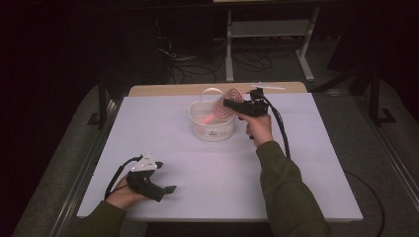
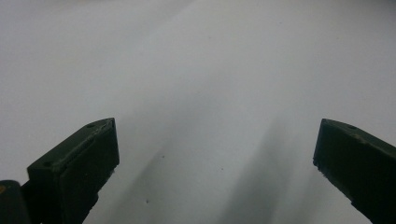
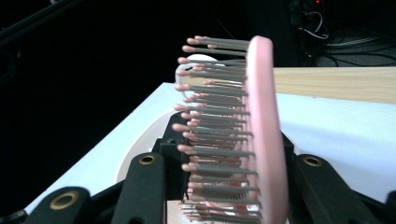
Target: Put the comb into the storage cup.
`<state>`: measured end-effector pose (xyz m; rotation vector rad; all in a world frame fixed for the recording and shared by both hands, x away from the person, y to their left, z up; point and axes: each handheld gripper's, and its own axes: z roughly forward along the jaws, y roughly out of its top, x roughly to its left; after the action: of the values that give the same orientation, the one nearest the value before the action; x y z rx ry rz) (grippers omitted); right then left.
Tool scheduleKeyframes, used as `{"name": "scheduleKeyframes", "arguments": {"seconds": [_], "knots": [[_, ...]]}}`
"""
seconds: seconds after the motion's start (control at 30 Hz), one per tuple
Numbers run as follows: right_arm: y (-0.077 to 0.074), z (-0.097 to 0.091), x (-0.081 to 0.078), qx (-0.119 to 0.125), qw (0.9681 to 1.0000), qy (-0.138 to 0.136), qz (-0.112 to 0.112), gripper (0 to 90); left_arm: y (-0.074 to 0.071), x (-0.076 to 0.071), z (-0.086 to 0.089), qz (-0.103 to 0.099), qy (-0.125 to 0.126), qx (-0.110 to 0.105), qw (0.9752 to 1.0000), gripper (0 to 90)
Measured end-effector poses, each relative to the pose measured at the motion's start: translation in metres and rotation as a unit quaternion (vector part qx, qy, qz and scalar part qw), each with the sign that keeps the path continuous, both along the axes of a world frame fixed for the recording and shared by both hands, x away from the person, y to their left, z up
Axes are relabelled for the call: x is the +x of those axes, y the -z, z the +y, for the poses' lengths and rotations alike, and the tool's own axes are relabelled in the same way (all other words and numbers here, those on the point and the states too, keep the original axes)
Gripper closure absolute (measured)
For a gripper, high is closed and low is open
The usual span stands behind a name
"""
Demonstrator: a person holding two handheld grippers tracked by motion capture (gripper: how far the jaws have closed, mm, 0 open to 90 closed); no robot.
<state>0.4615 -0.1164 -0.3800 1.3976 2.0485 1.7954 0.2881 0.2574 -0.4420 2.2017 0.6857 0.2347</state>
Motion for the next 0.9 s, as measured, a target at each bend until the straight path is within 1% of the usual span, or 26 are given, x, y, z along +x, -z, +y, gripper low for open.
{"name": "scheduleKeyframes", "arguments": {"seconds": [0.1, 0.23, 0.5, 0.53, 0.63, 0.9], "knots": [[0.0012, -0.0022, 0.0006, -0.003, 1.0, 0.004, 0.003, 60.0, 0.0001, 0.0, -0.0001, 0.0, 0.001, 0.001, 1.0, 0.1], [0.0017, -0.0036, 0.0008, -0.004, 1.0, 0.005, 0.001, 59.1, 0.0002, 0.0, -0.0002, 0.0, 0.0, 0.002, 1.0, 0.1], [0.0027, -0.0035, 0.0001, -0.016, 0.9998, 0.011, -0.005, 53.5, 0.0002, -0.0001, -0.0002, 0.001, 0.0, 0.002, 1.0, 0.1], [0.0026, -0.0033, -0.0002, -0.019, 0.9997, 0.011, -0.007, 52.4, 0.0002, 0.0, -0.0002, 0.0, 0.0, 0.002, 1.0, 0.1], [0.002, -0.0022, -0.0016, -0.038, 0.999, 0.017, -0.016, 49.2, 0.0003, -0.0001, -0.0003, 0.0, 0.0, 0.002, 1.0, 0.2], [-0.0017, -0.0056, -0.0037, -0.058, 0.9974, 0.029, -0.03, 43.3, 0.0004, 0.0001, -0.0004, 0.001, 0.0, 0.002, 1.0, 0.2]]}}
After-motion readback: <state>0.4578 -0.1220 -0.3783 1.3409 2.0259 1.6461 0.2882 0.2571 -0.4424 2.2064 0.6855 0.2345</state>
